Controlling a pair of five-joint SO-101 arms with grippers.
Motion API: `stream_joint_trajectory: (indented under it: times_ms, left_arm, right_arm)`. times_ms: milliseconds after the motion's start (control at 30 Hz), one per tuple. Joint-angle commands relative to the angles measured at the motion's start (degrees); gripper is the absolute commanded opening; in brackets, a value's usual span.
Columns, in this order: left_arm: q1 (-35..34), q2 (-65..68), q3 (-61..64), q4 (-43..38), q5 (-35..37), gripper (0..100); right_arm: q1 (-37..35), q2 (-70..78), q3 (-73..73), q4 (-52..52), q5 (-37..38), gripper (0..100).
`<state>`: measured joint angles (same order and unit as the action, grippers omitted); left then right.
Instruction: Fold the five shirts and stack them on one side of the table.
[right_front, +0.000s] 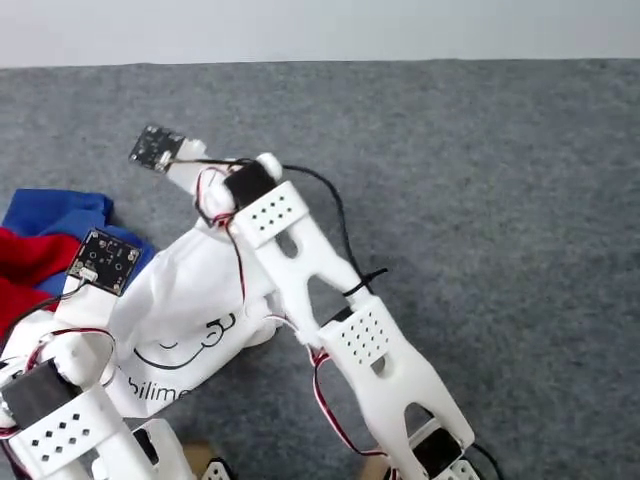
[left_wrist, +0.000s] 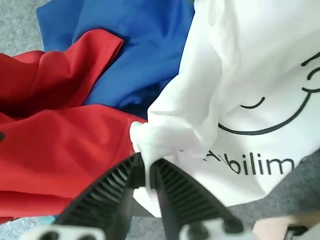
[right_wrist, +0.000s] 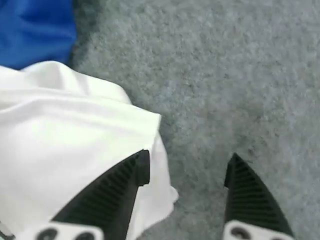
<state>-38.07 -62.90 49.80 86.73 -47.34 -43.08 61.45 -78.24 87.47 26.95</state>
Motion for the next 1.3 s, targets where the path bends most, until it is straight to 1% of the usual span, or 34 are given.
stream_joint_trajectory:
  times_ms: [0, 333, 500, 567, 667, 700, 733, 800, 967, 1133, 1267]
  left_arm:
    - [-0.4, -0.6, -0.1, -0.2, -0.2, 1]
    - [-0.4, -0.6, -0.1, 0.7, -0.2, 1]
    - [-0.4, -0.6, 0.0, 0.7, -0.2, 1]
    - [-0.3, -0.6, 0.6, 0.4, -0.2, 1]
    - [-0.3, -0.6, 1.1, 0.4, -0.2, 1]
    - [-0.3, -0.6, 1.1, 0.4, -0.2, 1]
    - [-0.3, -0.6, 1.0, 0.4, -0.2, 1]
    - [-0.3, -0.6, 1.0, 0.4, -0.2, 1]
    - [-0.2, -0.6, 0.7, 0.3, -0.2, 1]
    - [-0.2, -0.6, 0.6, -1.8, -0.2, 1]
    - [1.2, -0.6, 0.6, -3.4, -0.2, 1]
  right_arm:
    - [-1.8, -0.8, 2.0, -3.4, -1.0, 26.4]
    - [-2.9, -0.7, 13.9, -10.1, -1.3, 26.2]
    - [-2.6, -0.7, 16.4, -10.9, -1.1, 24.9]
    - [-2.5, -0.7, 16.4, -10.9, -1.0, 17.9]
    - [-2.5, -1.0, 16.3, -10.9, 0.4, 2.5]
    - [-2.5, -1.1, 16.3, -10.3, 2.6, 0.2]
    - [-2.3, -1.3, 16.3, -9.3, 4.5, 1.8]
    - [-1.5, -1.6, 15.9, -6.9, 6.1, 0.8]
    - [1.0, -3.6, 10.9, 3.2, 6.2, 1.0]
    - [4.0, -4.1, 4.1, 13.7, 6.3, 1.0]
    - [7.3, -5.0, 2.0, 15.5, 6.2, 1.0]
